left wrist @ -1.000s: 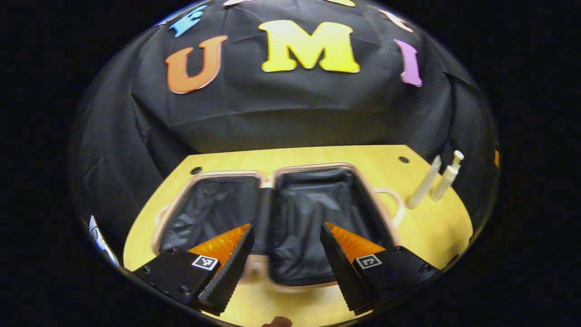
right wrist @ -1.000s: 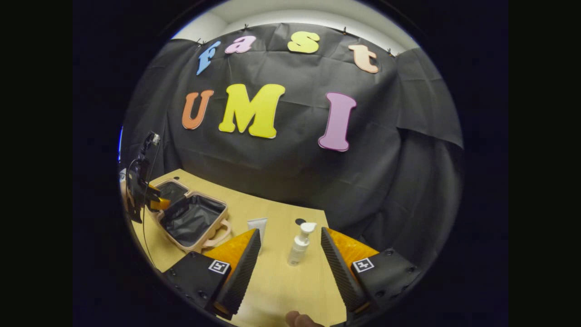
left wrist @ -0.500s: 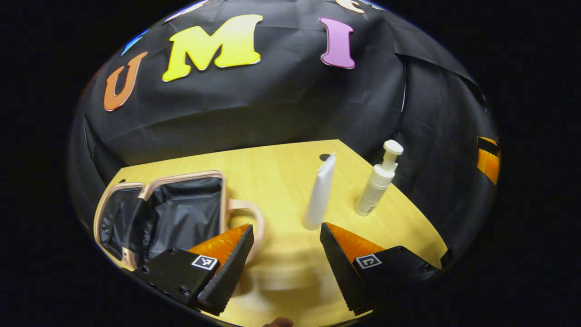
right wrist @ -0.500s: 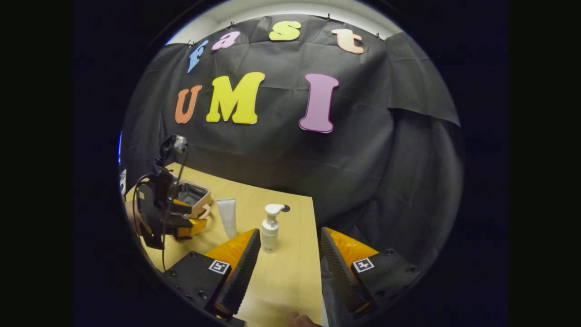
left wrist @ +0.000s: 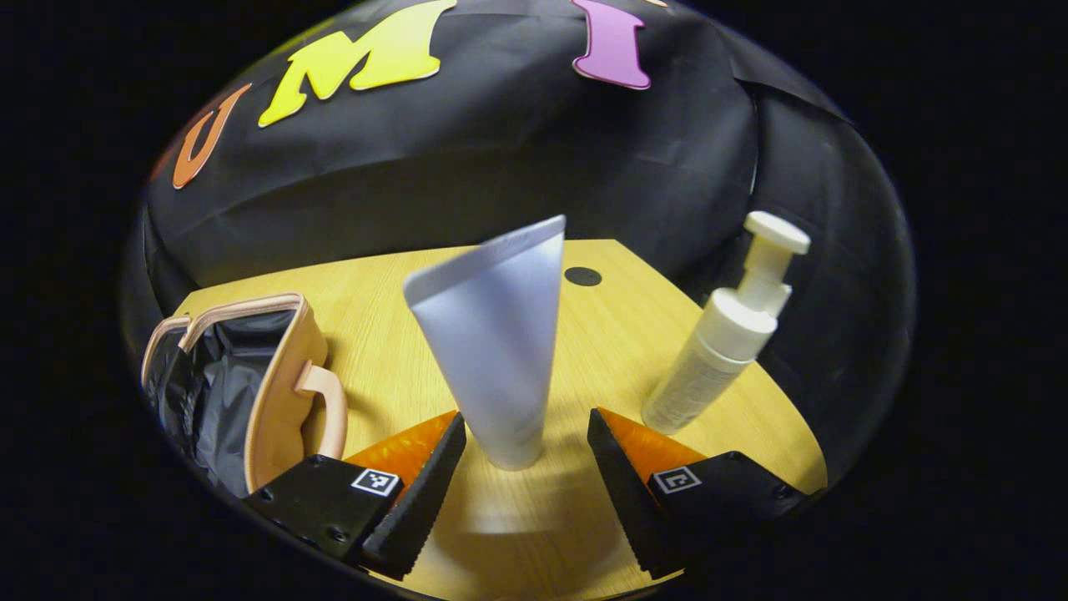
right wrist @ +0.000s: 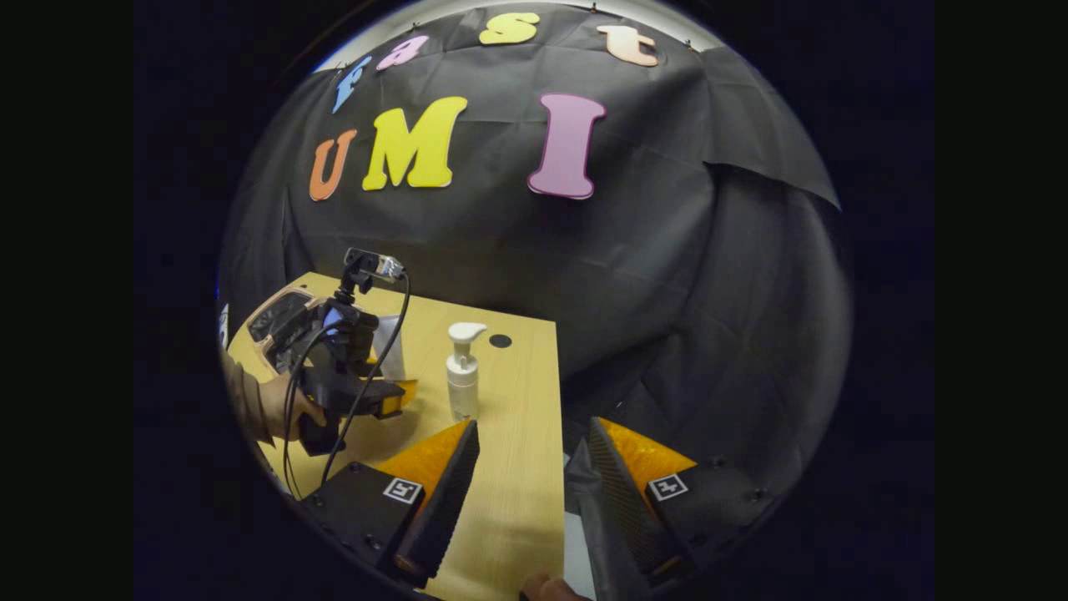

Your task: First open the suitcase, pack the skin care products into it, and then close the suitcase.

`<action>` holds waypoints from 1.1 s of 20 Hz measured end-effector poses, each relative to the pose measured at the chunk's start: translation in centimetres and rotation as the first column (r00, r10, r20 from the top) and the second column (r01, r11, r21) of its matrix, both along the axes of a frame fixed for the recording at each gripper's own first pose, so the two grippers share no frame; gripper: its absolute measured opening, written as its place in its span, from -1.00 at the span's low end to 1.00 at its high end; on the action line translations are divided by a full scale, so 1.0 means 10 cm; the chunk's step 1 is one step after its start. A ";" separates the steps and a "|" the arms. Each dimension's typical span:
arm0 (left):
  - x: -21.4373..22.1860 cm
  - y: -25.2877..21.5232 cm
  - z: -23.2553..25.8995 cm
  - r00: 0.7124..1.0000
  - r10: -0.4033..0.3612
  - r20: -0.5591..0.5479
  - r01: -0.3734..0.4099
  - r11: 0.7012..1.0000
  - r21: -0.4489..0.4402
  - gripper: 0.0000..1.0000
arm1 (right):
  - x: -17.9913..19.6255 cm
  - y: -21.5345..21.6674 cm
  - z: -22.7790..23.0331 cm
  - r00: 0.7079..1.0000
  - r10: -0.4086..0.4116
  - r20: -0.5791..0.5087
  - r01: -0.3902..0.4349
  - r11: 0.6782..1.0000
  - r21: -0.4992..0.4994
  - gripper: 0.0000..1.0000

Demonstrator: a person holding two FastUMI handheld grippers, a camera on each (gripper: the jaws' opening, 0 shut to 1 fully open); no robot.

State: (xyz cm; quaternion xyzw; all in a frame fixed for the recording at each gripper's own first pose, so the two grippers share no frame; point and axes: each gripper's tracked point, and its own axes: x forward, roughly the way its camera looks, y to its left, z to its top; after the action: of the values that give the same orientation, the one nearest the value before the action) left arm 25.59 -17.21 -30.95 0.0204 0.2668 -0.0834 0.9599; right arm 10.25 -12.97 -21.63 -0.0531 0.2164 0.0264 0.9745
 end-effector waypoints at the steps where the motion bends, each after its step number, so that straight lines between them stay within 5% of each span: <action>1: 0.03 -0.02 -0.04 1.000 -0.002 -0.005 0.002 1.000 -0.020 0.75 | 0.00 -0.03 -0.05 1.000 0.009 -0.008 -0.009 1.000 0.009 0.60; 8: 0.04 0.01 -0.03 1.000 -0.021 -0.002 0.021 1.000 -0.005 0.07 | 0.21 0.08 -0.17 0.999 0.008 -0.054 -0.005 0.998 0.058 0.58; 10: -0.01 0.00 -0.03 1.000 -0.023 -0.019 0.023 1.000 -0.014 0.02 | 0.31 0.19 -0.16 0.998 0.031 -0.046 -0.028 0.998 0.064 0.58; 11: -0.07 -0.02 -0.02 0.999 -0.025 -0.030 0.024 0.999 -0.027 0.17 | 0.38 0.25 -0.15 0.998 0.046 -0.040 -0.044 0.997 0.067 0.58; 15: -0.31 -0.04 0.24 0.998 -0.052 -0.023 0.051 0.998 -0.039 -0.02 | 0.71 0.60 -0.20 0.995 0.103 -0.018 -0.101 0.990 0.102 0.58; 22: -0.94 0.16 0.82 0.998 -0.059 0.009 0.059 0.998 -0.034 -0.04 | 1.31 1.01 -0.79 0.991 0.111 -0.069 -0.099 0.983 0.154 0.59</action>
State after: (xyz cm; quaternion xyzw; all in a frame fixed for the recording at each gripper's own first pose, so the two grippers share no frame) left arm 16.17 -15.59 -22.73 0.0123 0.2606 -0.1159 0.9584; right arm 23.37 -2.84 -29.58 0.0103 0.2484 0.0961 0.9638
